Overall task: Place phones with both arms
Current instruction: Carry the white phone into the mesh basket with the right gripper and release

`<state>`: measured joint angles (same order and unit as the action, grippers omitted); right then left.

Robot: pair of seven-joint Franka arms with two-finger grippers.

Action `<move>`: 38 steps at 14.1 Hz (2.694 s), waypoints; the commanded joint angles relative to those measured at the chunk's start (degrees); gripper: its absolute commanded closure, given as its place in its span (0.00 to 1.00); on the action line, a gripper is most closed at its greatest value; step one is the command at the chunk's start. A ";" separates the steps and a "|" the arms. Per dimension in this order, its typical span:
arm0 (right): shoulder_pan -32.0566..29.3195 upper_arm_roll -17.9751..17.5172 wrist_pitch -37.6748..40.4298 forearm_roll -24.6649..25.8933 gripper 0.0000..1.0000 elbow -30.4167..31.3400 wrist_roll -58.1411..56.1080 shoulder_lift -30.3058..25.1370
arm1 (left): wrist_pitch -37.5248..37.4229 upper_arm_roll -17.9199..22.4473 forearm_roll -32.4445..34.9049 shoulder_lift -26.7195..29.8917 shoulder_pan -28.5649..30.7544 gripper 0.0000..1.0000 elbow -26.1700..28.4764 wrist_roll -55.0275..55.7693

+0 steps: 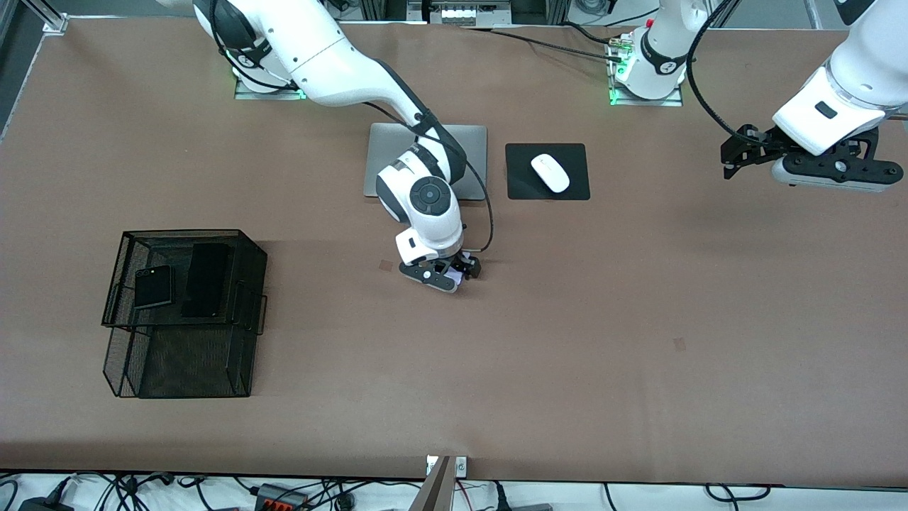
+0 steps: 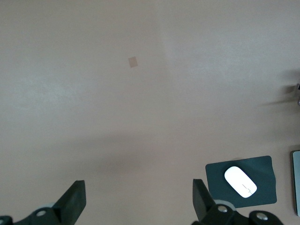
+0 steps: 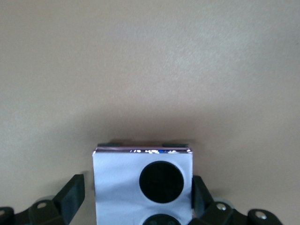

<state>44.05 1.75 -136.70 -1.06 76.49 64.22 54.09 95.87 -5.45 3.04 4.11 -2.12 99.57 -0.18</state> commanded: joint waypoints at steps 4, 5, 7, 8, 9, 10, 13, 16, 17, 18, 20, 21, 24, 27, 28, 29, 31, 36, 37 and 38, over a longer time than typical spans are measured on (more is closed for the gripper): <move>1.04 0.54 -0.41 3.25 0.11 -0.55 -0.94 0.49 | -1.73 -0.09 -1.28 -0.06 -0.16 0.00 -1.57 -1.05; 1.04 0.62 -0.23 3.25 0.29 -0.55 -1.03 0.40 | -2.26 0.00 -1.28 -0.24 -0.17 0.00 -2.09 -0.87; 0.77 0.71 -0.05 3.25 0.56 -0.55 -1.12 0.14 | -2.53 0.00 -1.37 -0.59 -0.08 0.00 -2.98 -1.31; 0.51 0.80 0.12 3.34 0.63 -0.73 -1.47 -0.12 | -2.61 0.00 -1.28 -0.59 -0.08 0.00 -2.98 -1.48; 0.33 0.97 0.91 3.25 0.68 -0.90 -2.52 -0.82 | -2.61 0.00 -1.28 -0.59 -0.08 0.00 -3.06 -1.49; -0.02 1.15 2.74 3.25 0.69 -0.99 -4.09 -1.61 | -2.61 0.00 -1.28 -0.59 -0.08 0.00 -2.98 -1.22; -4.31 1.33 13.18 3.08 0.72 -3.79 -13.83 -5.48 | -2.61 0.00 -1.28 -0.59 0.10 0.00 -3.06 -1.13; -10.11 1.41 19.53 3.25 0.72 -4.77 -25.34 -9.25 | -2.61 0.00 -1.28 -0.59 -0.25 0.00 -3.06 -0.78; -12.39 1.41 21.29 3.25 0.72 -4.77 -28.60 -10.48 | -2.70 0.00 -1.37 -0.59 -0.25 0.00 -3.06 -0.78; -14.33 1.41 22.61 3.25 0.72 -4.77 -31.50 -11.28 | -3.49 0.00 -1.28 -0.59 -0.25 0.00 -3.15 -1.04; -17.85 1.41 24.72 3.25 0.72 -4.77 -36.69 -12.86 | -3.93 0.09 -1.37 -0.59 0.01 0.00 -3.06 -1.13; -19.69 1.50 25.86 3.25 0.72 -4.95 -38.80 -13.48 | -3.93 0.09 -1.37 -0.59 0.01 0.00 -3.15 -1.13; -25.92 1.59 26.49 3.25 0.72 -5.74 -46.61 -13.84 | -4.11 0.00 -1.37 -0.50 -0.08 0.00 -3.15 -0.87; -31.73 1.85 25.97 3.34 0.72 -8.02 -54.18 -13.40 | -4.11 0.00 -1.37 -0.50 0.01 0.00 -3.15 -1.13; -32.79 2.38 25.44 4.30 0.72 -8.20 -56.29 -13.14 | -4.11 0.00 -1.28 -0.50 0.01 0.00 -3.15 -1.13; -33.41 3.08 23.43 5.44 0.72 -8.20 -59.01 -12.35 | -4.11 0.00 -1.28 -0.50 -0.16 0.00 -3.15 -0.87; -35.16 4.49 19.74 6.24 0.72 -8.11 -64.81 -11.12 | -4.11 0.00 -1.28 -0.50 -0.25 0.00 -3.15 -1.04; -39.74 4.14 12.61 4.49 0.70 -7.59 -71.69 -7.34 | -4.11 0.00 -1.28 -0.50 -0.17 0.00 -3.15 -1.31; -39.75 4.23 12.34 4.14 0.70 -7.50 -71.61 -6.90 | -4.11 0.00 -1.28 -0.50 -0.17 0.00 -3.15 -1.31; -39.83 4.23 12.34 3.96 0.70 -7.32 -71.61 -6.63 | -4.11 0.00 -1.28 -0.50 -0.08 0.00 -3.15 -1.48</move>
<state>4.59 6.63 -123.92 3.98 69.58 -5.89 47.07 93.14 -5.51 3.04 4.07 -2.27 97.99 -0.37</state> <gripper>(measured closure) 0.159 0.000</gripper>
